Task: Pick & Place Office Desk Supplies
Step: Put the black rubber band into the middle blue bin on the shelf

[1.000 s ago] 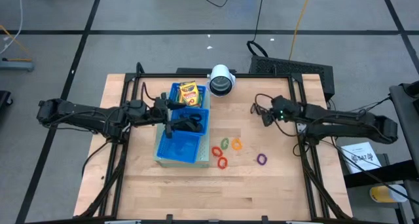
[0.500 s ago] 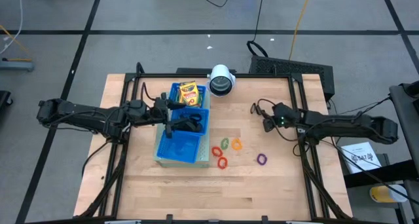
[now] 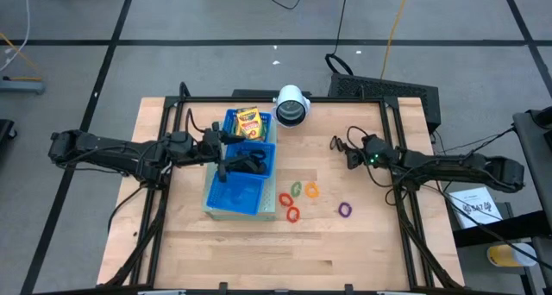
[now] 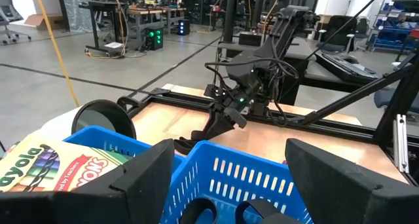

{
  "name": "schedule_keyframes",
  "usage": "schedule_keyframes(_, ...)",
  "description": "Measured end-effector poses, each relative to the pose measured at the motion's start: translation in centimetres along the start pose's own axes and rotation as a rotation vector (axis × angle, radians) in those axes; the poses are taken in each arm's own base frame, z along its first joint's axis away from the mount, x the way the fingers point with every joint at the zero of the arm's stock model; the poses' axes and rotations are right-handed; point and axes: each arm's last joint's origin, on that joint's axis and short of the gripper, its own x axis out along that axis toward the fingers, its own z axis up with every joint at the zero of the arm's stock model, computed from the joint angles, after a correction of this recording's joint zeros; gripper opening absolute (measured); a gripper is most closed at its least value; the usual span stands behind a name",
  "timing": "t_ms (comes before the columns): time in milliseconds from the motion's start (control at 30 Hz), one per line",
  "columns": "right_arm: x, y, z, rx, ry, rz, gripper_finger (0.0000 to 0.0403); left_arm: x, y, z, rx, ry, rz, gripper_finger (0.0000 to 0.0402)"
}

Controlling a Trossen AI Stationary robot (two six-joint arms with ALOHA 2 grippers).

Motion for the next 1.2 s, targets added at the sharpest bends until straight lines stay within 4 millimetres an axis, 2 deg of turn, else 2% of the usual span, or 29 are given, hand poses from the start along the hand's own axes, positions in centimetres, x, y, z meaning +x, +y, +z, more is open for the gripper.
schedule_keyframes(200, 0.1, -0.3, 0.2, 0.015, -0.012, -0.020, 0.0132, 0.0, 0.0, 0.0, 0.000, 0.000, 0.000, 0.0296)
schedule_keyframes(533, 0.1, -0.1, 0.4, -0.081, -0.035, -0.008, 0.0011, 0.0, 0.0, 0.0, 0.000, 0.000, 0.000, 0.0296)
schedule_keyframes(667, 0.0, 0.5, 1.3, -0.109, -0.122, 0.057, 0.0011, 0.0, 0.0, 0.0, 0.000, 0.000, 0.000, 0.0296)
schedule_keyframes(800, -0.5, 1.7, 2.7, -0.139, -0.286, 0.172, 0.0006, 0.0, 0.0, 0.0, -0.003, 0.000, 0.000, 0.0296)
schedule_keyframes(1033, -2.9, 4.5, 5.3, -0.165, -0.599, 0.524, 0.0007, 0.0, 0.0, 0.3, -0.046, -0.033, -0.004, 0.0296)
schedule_keyframes(1200, -3.7, 6.2, 5.1, -0.258, -0.587, 0.677, 0.0003, 0.0, -0.1, 0.9, -0.068, -0.093, -0.013, 0.0296)
